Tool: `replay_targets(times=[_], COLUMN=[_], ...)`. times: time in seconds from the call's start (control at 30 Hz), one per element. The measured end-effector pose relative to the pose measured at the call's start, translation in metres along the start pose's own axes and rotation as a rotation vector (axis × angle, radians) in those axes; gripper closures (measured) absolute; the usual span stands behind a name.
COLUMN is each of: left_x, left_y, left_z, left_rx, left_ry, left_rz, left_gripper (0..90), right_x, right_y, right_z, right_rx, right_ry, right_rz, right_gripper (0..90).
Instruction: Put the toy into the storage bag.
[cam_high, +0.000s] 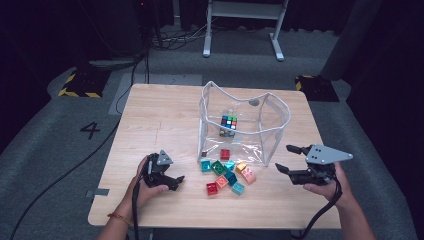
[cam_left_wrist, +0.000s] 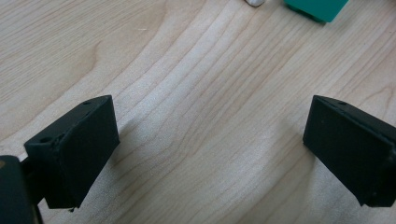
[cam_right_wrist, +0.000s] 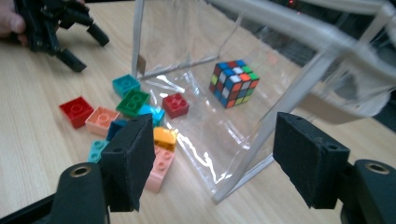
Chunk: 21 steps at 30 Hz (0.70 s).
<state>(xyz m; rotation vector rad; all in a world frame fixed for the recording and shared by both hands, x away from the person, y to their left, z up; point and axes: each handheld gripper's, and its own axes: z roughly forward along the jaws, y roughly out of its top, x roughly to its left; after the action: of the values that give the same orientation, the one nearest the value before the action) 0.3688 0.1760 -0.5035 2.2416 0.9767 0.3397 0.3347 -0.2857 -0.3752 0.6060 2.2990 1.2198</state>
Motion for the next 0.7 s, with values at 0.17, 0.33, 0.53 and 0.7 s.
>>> replay_targets(times=[0.17,0.33,0.53,0.7], left_x=[0.0,0.0,0.0,0.0], left_y=[0.0,0.0,0.0,0.0], left_z=[0.0,0.0,0.0,0.0], left_rx=[0.0,0.0,0.0,0.0], left_ry=[0.0,0.0,0.0,0.0], left_rz=[0.0,0.001,0.0,0.001], left_gripper=[3.5,3.5,3.5,3.5], right_x=[0.009,0.016,0.023,0.028], right_y=[-0.016,-0.028,-0.046,-0.054], right_z=[0.016,0.036,0.067,0.089], right_rx=[0.026,0.073,0.144,0.147], right_ry=[0.025,0.045,0.078,0.099], right_rz=[0.004,0.006,0.03,0.043], right_gripper=[30.2,30.5,30.5,30.3])
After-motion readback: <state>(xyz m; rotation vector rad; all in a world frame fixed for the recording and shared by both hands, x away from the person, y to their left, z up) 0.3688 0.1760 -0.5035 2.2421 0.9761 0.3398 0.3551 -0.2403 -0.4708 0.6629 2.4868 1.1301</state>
